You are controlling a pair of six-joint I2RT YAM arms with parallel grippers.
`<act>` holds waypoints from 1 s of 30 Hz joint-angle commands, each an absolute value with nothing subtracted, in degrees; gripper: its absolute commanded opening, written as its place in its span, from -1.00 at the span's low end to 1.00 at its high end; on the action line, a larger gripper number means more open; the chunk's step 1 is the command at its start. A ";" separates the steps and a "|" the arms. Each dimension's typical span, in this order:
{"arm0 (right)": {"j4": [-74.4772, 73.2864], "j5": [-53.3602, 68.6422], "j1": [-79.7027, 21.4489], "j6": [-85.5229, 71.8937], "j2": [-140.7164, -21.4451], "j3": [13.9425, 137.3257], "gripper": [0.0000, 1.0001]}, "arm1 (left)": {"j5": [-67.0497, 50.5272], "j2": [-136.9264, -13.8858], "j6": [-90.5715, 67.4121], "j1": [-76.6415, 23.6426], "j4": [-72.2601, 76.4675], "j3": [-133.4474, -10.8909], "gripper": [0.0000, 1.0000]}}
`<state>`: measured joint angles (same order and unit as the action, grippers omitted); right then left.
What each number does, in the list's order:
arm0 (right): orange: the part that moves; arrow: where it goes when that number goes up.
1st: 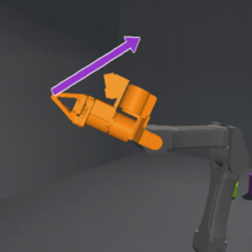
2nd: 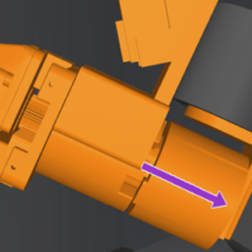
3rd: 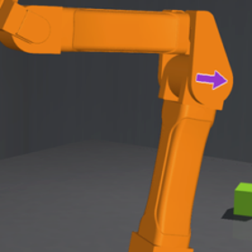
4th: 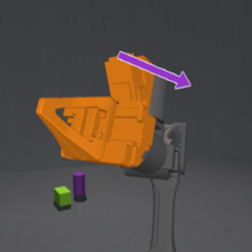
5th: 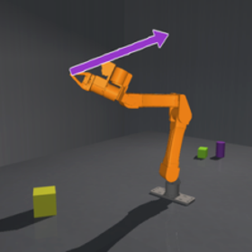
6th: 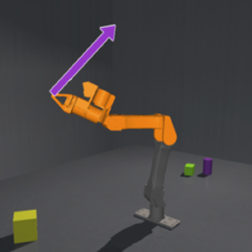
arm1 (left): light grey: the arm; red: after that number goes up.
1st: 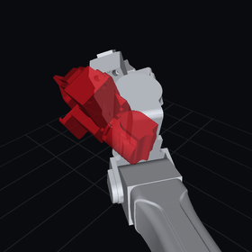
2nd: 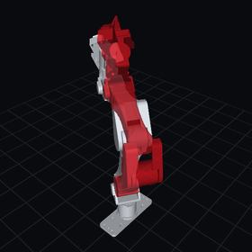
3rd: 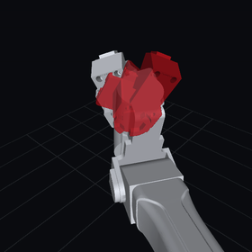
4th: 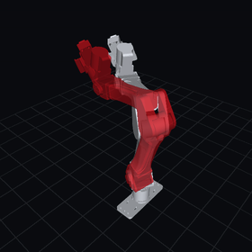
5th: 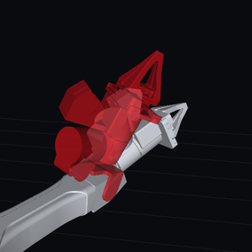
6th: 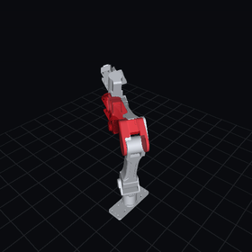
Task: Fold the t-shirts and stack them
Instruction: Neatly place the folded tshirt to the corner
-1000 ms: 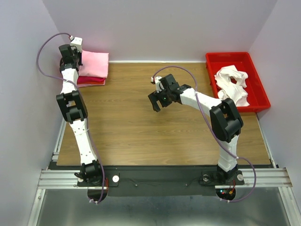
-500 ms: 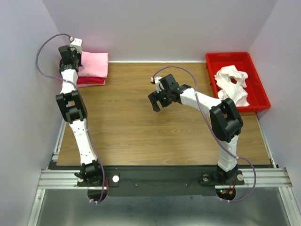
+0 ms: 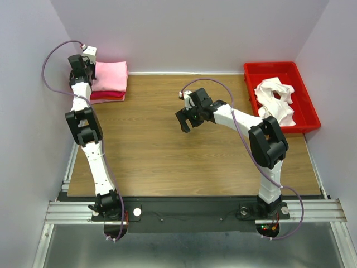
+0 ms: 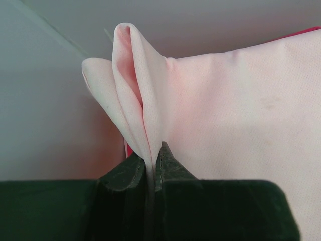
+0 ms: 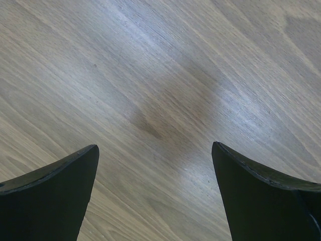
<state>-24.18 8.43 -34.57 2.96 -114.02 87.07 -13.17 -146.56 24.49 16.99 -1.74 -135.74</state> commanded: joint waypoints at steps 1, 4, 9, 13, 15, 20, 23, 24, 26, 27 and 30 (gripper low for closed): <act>-23.99 8.96 -34.63 2.46 -113.73 88.42 1.00 | -10.99 -145.20 25.40 19.77 1.76 -137.90 -0.67; -23.99 9.05 -34.72 2.55 -113.91 88.68 1.00 | -9.85 -145.11 25.31 19.95 2.02 -137.99 -0.45; -24.08 9.23 -34.72 2.46 -113.56 88.77 1.00 | -9.58 -144.23 24.87 20.13 2.29 -138.08 -0.19; -24.08 9.23 -34.72 2.37 -113.29 88.59 1.00 | -8.88 -143.09 24.70 20.13 2.20 -138.08 -0.13; -24.08 9.23 -34.72 2.46 -113.03 88.51 1.00 | -8.44 -142.65 24.61 20.21 2.20 -138.16 -0.12; -24.08 9.05 -34.72 2.64 -111.97 88.24 1.00 | -7.91 -140.20 24.17 20.30 2.37 -138.34 -0.01; -24.08 8.79 -34.72 2.72 -111.36 88.24 1.00 | -8.79 -137.83 23.38 20.30 1.94 -138.16 0.01; -24.08 8.70 -34.72 2.64 -111.10 88.33 1.00 | -8.88 -137.03 23.12 20.30 1.85 -137.90 0.14; -24.08 8.35 -34.80 2.72 -110.39 88.33 1.00 | -9.14 -134.66 22.77 20.30 1.76 -136.94 0.15; -24.08 8.26 -34.72 2.81 -110.04 88.24 1.00 | -9.40 -133.87 22.50 20.30 1.50 -136.85 0.16; -24.08 8.35 -34.63 2.81 -108.72 87.98 1.00 | -10.46 -130.79 21.36 20.30 0.09 -137.28 0.40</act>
<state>-24.45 8.58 -34.57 2.94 -113.45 87.07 -9.37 -142.34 24.05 17.87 -2.26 -135.61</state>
